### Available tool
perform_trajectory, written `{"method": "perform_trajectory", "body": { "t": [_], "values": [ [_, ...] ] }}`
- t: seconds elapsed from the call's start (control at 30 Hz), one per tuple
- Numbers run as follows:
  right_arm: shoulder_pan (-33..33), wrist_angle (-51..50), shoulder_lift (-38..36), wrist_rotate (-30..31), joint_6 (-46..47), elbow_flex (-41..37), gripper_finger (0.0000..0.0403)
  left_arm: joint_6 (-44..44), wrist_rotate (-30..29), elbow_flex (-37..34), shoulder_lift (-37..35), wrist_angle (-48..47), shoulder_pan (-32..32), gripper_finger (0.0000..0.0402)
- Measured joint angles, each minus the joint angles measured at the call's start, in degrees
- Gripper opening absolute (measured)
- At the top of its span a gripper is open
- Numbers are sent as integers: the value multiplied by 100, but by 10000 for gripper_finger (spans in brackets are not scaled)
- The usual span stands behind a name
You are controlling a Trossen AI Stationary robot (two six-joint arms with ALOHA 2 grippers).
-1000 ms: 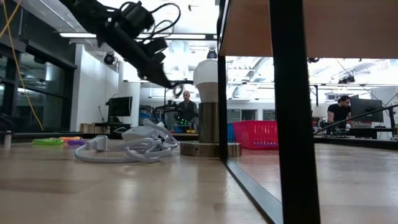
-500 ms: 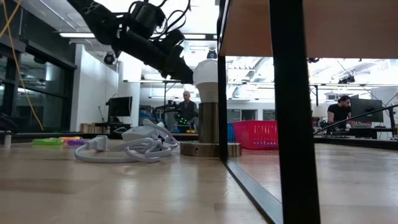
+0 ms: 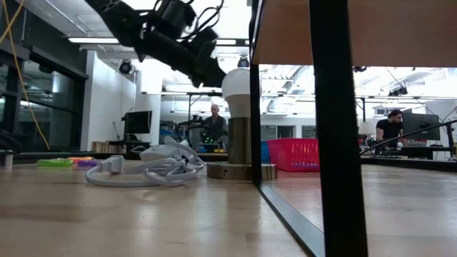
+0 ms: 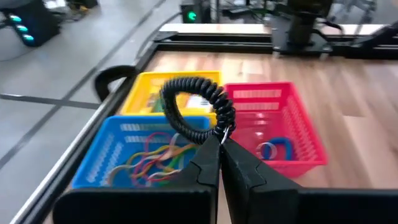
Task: Pick & Place Office Desk Supplies
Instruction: Put the black coil keychain into the red bin
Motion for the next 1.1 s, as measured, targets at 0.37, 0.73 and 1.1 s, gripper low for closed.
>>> {"method": "perform_trajectory", "body": {
  "t": [0.37, 0.73, 1.1],
  "values": [
    [0, 0, 0, 0, 0, 0, 110, 57, 1057, 1666, 1190, -1072, -225, 1],
    [0, 0, -1, 0, 0, 0, 110, 68, 2888, 2775, 2455, -1119, -55, 1],
    [0, 0, 1, -2, 0, 0, 110, 39, 3087, 3062, 2786, -1220, 7, 1]
  ]
}}
